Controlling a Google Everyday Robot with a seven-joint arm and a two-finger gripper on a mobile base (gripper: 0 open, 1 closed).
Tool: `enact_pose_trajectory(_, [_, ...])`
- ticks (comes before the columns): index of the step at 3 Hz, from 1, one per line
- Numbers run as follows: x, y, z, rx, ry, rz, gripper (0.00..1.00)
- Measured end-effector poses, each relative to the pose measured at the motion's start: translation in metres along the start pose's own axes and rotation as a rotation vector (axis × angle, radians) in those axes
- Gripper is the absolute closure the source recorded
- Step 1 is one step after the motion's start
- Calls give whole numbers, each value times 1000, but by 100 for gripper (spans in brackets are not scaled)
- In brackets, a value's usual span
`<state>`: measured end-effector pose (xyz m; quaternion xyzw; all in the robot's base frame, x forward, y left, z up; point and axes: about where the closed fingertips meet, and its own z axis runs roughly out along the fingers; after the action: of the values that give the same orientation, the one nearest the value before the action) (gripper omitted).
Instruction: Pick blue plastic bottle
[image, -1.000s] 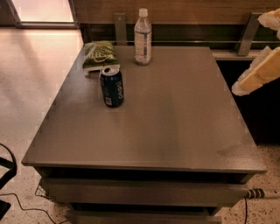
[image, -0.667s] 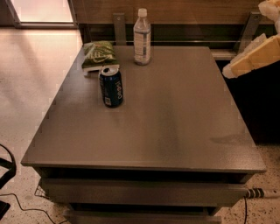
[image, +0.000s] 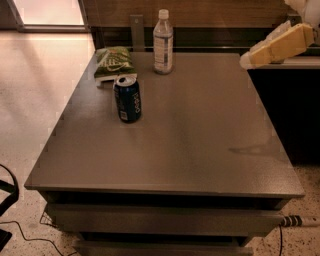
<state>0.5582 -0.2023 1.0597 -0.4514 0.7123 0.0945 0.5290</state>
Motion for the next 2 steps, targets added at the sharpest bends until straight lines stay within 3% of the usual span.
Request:
enact_pose_trajectory(1, [-1,0,1,0,-2,1,0])
enact_pose_trajectory(2, [-5,-8,18,20,-56,38,0])
